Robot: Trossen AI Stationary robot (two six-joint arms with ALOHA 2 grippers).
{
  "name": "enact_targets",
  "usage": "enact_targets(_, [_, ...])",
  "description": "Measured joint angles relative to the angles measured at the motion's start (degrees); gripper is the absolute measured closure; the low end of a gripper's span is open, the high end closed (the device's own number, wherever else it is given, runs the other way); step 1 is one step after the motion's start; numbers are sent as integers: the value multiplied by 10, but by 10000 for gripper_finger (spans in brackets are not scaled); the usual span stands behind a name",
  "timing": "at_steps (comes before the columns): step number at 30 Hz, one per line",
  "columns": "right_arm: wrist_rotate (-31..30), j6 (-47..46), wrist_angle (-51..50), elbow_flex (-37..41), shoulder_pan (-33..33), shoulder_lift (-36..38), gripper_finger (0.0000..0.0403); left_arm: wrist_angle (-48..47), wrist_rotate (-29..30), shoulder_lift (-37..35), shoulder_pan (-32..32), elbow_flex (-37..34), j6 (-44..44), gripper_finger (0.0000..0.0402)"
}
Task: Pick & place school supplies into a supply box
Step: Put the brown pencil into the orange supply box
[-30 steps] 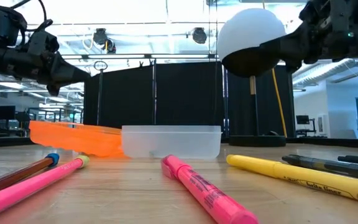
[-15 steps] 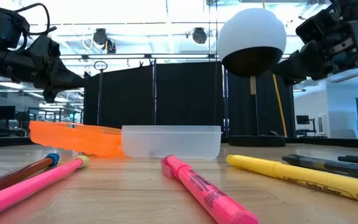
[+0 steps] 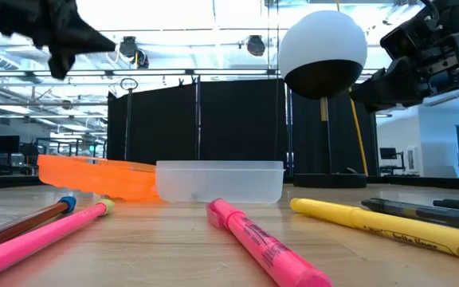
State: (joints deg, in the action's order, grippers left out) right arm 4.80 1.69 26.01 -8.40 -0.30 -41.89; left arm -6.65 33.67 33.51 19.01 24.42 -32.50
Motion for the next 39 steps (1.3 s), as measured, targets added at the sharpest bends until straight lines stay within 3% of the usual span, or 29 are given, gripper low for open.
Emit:
enact_targets(3, [0,0,7,0,0,0,403,-99,66,105,66,80,-95,400])
enact_targets(8, [0,7,17,0,0,0,403,-300,74,285,142,218,-315,400])
enact_targets(12, [0,8,34,0,0,0,403,-440,2,406,174,307,-522,400])
enact_targets(15, [0,18,36,0,0,0,403,-498,-61,481,190,353,-671,400])
enact_targets(18, [0,30,37,0,0,0,403,-515,-135,549,194,381,-755,399])
enact_targets(24, [0,36,37,0,0,0,403,-516,-209,644,183,433,-819,398])
enact_targets(32, [0,21,38,0,0,0,403,-439,-235,685,135,475,-768,394])
enact_targets(39, [0,7,37,0,0,0,403,-397,-254,686,99,475,-753,327])
